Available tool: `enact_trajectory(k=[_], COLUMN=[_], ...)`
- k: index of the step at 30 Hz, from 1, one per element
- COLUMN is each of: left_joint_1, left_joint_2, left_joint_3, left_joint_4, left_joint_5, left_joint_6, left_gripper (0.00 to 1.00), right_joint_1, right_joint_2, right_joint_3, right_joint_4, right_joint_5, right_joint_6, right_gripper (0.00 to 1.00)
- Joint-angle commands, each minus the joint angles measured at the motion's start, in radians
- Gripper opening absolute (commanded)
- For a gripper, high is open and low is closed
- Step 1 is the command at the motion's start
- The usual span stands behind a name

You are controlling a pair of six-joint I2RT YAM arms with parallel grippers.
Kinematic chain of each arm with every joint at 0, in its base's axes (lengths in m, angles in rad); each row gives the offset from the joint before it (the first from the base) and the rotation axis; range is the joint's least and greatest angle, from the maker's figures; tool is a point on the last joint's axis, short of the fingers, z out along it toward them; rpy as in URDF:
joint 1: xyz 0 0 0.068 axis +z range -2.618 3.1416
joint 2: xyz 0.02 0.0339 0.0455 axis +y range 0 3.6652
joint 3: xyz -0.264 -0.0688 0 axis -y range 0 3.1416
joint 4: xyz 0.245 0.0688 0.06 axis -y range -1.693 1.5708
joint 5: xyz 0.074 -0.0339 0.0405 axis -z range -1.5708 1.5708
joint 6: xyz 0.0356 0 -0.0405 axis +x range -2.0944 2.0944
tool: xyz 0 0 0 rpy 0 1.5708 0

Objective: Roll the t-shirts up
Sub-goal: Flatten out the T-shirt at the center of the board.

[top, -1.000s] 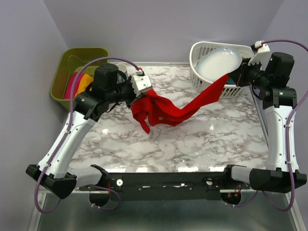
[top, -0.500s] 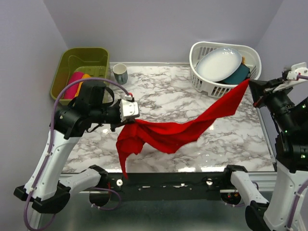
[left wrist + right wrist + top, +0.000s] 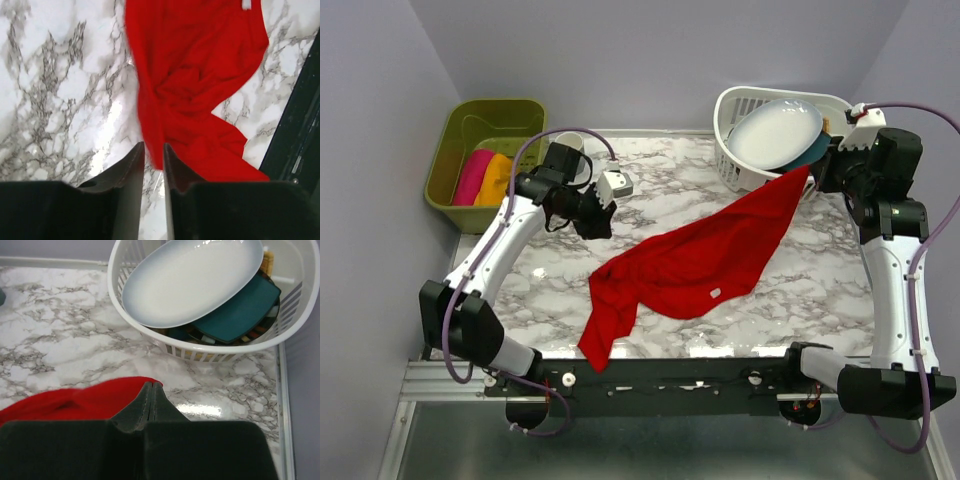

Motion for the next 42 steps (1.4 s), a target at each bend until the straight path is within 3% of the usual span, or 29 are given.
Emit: enact_trajectory(k=[1,4,6,9,10,11,19,23,31,38,40,41,42], left_joint_1=[0.042,0.042,0.032,-0.044,-0.079,-0.093,-0.123,-0.119,-0.118,-0.116,-0.116,-0.116,-0.118], left_joint_2=[0.078,0.107,0.065,-0.018,-0.03,-0.034,0.109,0.143,0.321,0.324,0.322,0.319,0.301], left_joint_3=[0.001,0.012,-0.017,-0.144,-0.204,-0.223,-0.251,-0.215,-0.126,-0.132,-0.128,-0.126,-0.126], left_joint_4=[0.075,0.069,0.072,0.138,0.153,0.161,0.268,0.346,0.353,0.288,0.264,0.251,0.251], left_joint_5=[-0.097,-0.084,-0.04,-0.134,-0.18,-0.184,-0.269,-0.265,-0.244,-0.113,-0.102,-0.101,-0.096], left_joint_6=[-0.106,-0.144,-0.152,-0.1,-0.077,-0.054,-0.152,-0.209,-0.249,-0.218,-0.207,-0.206,-0.204], left_gripper=[0.27,0.3,0.38,0.54,0.75,0.76,0.68,0.7,0.7,0.58,0.45,0.34,0.3], right_joint_1=[-0.005,-0.007,-0.005,-0.007,-0.007,-0.005,-0.005,-0.005,-0.005,-0.005,-0.005,-0.007,-0.007], right_joint_2=[-0.029,-0.035,-0.029,-0.017,-0.014,-0.015,-0.038,-0.064,-0.072,-0.044,-0.038,-0.037,-0.035], right_joint_3=[-0.018,-0.049,-0.056,-0.069,-0.075,-0.081,-0.115,-0.159,-0.178,-0.159,-0.159,-0.159,-0.159], right_joint_4=[0.046,0.046,0.041,0.04,0.044,0.048,0.04,0.043,0.034,0.051,0.061,0.063,0.066], right_joint_5=[-0.013,-0.019,-0.039,-0.073,-0.08,-0.091,-0.113,-0.113,-0.116,-0.12,-0.122,-0.123,-0.125], right_joint_6=[-0.035,-0.021,-0.009,0.01,0.014,0.021,0.021,0.021,0.014,0.014,0.021,0.021,0.025], right_gripper=[0.01,0.0,0.0,0.0,0.0,0.01,0.0,0.01,0.01,0.0,0.0,0.0,0.0])
